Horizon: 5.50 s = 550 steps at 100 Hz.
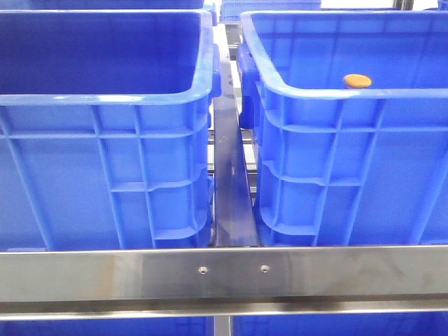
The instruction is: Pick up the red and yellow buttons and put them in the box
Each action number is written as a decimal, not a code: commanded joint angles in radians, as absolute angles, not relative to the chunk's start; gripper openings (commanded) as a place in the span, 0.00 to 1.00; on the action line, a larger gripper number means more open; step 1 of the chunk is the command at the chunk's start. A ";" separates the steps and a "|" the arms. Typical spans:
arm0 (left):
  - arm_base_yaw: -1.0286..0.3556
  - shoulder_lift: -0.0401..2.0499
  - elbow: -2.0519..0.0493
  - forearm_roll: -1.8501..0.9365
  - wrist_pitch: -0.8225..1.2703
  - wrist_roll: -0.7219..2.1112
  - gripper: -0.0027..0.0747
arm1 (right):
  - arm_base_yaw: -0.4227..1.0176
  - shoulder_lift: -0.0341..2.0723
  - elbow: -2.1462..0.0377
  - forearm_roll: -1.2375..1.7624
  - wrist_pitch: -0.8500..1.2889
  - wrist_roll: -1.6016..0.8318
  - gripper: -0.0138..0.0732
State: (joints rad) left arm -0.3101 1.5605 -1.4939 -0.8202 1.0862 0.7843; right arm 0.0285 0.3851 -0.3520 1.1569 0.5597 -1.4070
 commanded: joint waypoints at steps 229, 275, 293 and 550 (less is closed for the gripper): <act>-0.536 1.541 -1.526 -0.943 1.191 0.835 0.13 | 0.024 1.211 -0.905 1.576 1.153 -0.710 0.86; -0.536 1.541 -1.526 -0.943 1.199 0.835 0.15 | 0.024 1.211 -0.905 1.573 1.160 -0.712 0.44; -0.536 1.541 -1.526 -0.943 1.219 0.835 0.48 | 0.024 1.211 -0.905 1.573 1.160 -0.712 0.44; -0.536 1.541 -1.526 -0.943 1.203 0.835 0.91 | -0.164 1.824 -1.325 1.125 0.234 -1.087 0.62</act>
